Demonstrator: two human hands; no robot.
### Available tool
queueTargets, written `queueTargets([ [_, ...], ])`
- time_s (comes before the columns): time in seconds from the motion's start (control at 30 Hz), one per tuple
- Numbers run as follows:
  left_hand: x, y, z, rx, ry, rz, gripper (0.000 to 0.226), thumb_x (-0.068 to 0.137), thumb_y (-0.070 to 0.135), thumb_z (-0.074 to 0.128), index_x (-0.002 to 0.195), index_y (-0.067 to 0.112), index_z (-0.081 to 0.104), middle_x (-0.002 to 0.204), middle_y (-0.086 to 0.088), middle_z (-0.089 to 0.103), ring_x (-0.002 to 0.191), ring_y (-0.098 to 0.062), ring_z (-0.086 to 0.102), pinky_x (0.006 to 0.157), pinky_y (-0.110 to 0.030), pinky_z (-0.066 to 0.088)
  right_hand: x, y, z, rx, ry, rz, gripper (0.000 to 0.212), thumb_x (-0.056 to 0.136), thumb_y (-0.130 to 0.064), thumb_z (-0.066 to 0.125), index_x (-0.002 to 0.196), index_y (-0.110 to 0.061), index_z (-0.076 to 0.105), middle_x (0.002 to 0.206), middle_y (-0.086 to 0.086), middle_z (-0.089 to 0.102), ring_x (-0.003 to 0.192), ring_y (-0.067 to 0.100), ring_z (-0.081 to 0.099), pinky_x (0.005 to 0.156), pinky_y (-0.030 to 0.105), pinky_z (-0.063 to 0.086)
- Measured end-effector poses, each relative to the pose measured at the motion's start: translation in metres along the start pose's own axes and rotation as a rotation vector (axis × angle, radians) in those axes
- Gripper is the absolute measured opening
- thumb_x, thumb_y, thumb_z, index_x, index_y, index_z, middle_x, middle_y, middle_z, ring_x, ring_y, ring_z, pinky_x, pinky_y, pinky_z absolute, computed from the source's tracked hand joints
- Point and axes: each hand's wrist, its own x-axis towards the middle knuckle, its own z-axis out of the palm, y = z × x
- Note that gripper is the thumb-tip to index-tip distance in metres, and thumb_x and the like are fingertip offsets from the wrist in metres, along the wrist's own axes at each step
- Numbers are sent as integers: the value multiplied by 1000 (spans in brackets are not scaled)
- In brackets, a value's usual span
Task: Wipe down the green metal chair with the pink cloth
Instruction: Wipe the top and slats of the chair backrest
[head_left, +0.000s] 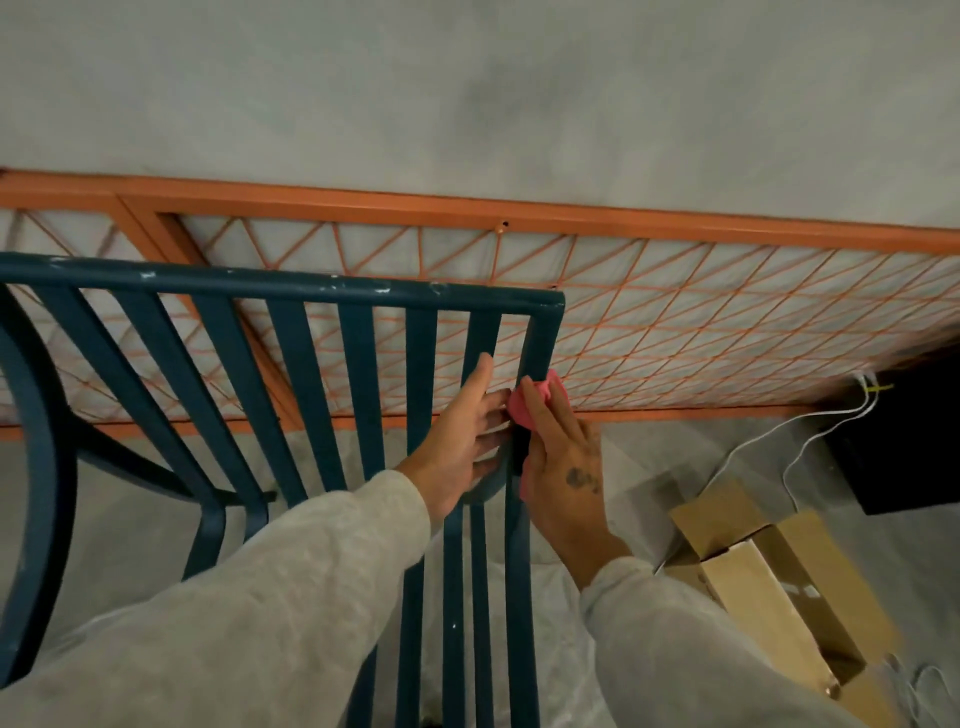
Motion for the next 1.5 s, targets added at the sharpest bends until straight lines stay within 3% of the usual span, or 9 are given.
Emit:
queueTargets([
  [0.2, -17, 11, -19, 70, 199, 129, 62, 91, 63, 42, 134, 20, 55, 134, 5, 61, 120, -11, 57, 110, -38, 37, 28, -29, -36, 362, 208, 180, 48, 104, -18, 46, 152, -23, 40, 152, 3, 48, 137, 22, 48, 113, 48, 43],
  [0.4, -38, 17, -72, 108, 454, 261, 10, 95, 33, 56, 96, 32, 66, 106, 9, 71, 103, -10, 65, 89, -30, 46, 76, -75, -60, 310, 126, 139, 52, 104, -27, 49, 153, -30, 36, 158, -5, 35, 138, 20, 39, 110, 29, 32],
  [0.6, -49, 32, -100, 243, 714, 394, 35, 93, 23, 60, 128, 21, 59, 113, 12, 59, 107, -9, 54, 92, -24, 38, 81, -104, -28, 24, 93, 132, 49, 100, -19, 53, 149, -18, 46, 160, 5, 36, 139, 37, 38, 114, 39, 27],
  [0.77, -45, 42, -110, 311, 550, 406, 42, 94, 16, 56, 135, 27, 56, 130, 15, 59, 120, -8, 54, 104, -30, 41, 74, -161, -6, -1, -36, 20, 56, 100, -22, 52, 154, -21, 36, 162, 6, 32, 137, 38, 40, 113, 52, 38],
  [0.9, -43, 45, -113, 341, 477, 398, 41, 92, 14, 58, 128, 32, 61, 125, 13, 66, 119, -9, 59, 107, -41, 45, 73, -170, -1, 52, -200, -98, 61, 103, -20, 46, 157, -33, 23, 168, -6, 15, 151, 29, 23, 124, 44, 12],
  [0.97, -44, 47, -119, 365, 454, 383, 43, 92, 9, 57, 131, 28, 59, 127, 12, 65, 121, -8, 57, 110, -42, 42, 75, -145, -11, -4, -209, -167, 60, 102, -21, 42, 156, -38, 23, 167, -11, 14, 147, 20, 30, 121, 41, 20],
  [1.13, -50, 57, -125, 391, 350, 326, 46, 92, 0, 55, 127, 29, 59, 125, 12, 64, 123, -10, 56, 109, -36, 41, 73, -86, -48, -17, 66, 64, 63, 97, -5, 54, 155, -24, 35, 165, 1, 25, 144, 36, 38, 113, 56, 39],
  [1.23, -52, 57, -127, 377, 294, 315, 53, 91, -5, 53, 128, 33, 54, 115, 23, 58, 122, -9, 51, 102, -27, 41, 82, -108, -43, -15, 91, 217, 55, 98, -5, 52, 151, -19, 42, 163, 9, 29, 139, 41, 43, 111, 52, 43],
  [1.5, -59, 62, -137, 448, 332, 287, 51, 93, 5, 54, 143, 16, 46, 141, 6, 51, 133, -17, 45, 110, -31, 35, 113, -211, -18, -11, -308, 108, 36, 100, -18, 45, 135, -18, 54, 135, 6, 51, 119, 25, 52, 95, 33, 40],
])
